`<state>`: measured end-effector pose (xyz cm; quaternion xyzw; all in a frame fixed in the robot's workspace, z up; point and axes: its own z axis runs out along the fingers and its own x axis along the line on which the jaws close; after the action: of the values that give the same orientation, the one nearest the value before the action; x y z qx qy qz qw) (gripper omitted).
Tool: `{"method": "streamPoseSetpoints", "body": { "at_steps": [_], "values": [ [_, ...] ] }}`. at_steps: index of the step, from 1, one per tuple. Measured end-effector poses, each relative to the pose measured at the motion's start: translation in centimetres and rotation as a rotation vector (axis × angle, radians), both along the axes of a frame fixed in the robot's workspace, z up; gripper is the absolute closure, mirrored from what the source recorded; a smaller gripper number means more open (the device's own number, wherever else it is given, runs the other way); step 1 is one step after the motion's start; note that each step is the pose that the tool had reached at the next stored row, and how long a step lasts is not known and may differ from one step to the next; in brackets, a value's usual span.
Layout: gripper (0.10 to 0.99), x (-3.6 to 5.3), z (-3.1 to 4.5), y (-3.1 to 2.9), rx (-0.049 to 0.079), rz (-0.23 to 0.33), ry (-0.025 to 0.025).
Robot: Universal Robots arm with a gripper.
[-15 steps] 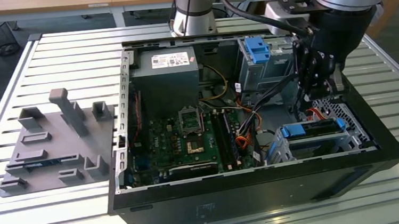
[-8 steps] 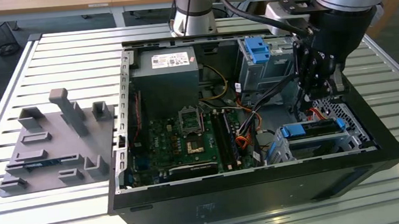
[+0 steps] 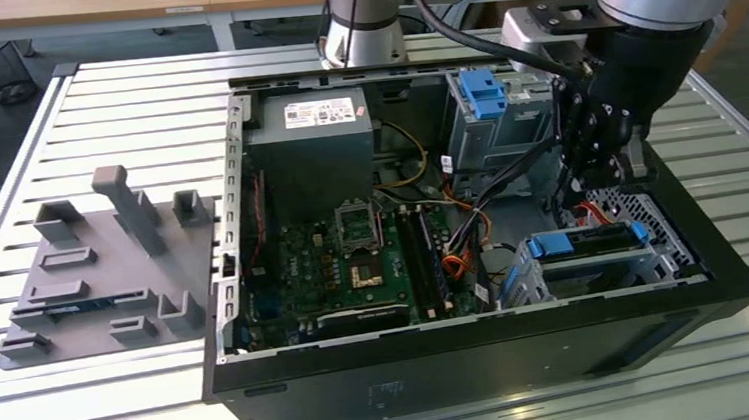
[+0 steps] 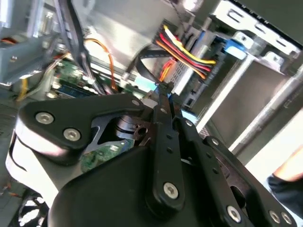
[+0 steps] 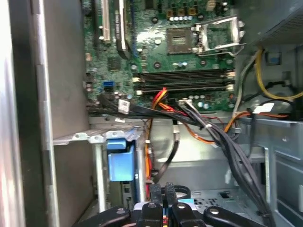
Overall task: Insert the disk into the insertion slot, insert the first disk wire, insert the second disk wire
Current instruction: 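Insert the second disk wire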
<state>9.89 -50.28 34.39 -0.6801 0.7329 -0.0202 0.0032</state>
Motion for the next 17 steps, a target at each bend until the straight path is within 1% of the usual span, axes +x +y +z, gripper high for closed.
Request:
{"method": "streamPoseSetpoints", "body": {
  "at_steps": [1,2,9,15,17],
  "values": [
    [0.937,0.01,0.0,-0.09,0.015,0.0,0.0],
    [0.937,0.0,0.0,-0.17,0.021,0.0,-0.0001],
    [0.937,0.01,-0.01,-0.59,0.019,0.0,-0.0001],
    [0.937,0.03,-0.04,-1.46,0.019,0.0,0.0],
    [0.937,0.09,-0.08,-1.71,0.022,0.0,-0.0001]
  ]
}}
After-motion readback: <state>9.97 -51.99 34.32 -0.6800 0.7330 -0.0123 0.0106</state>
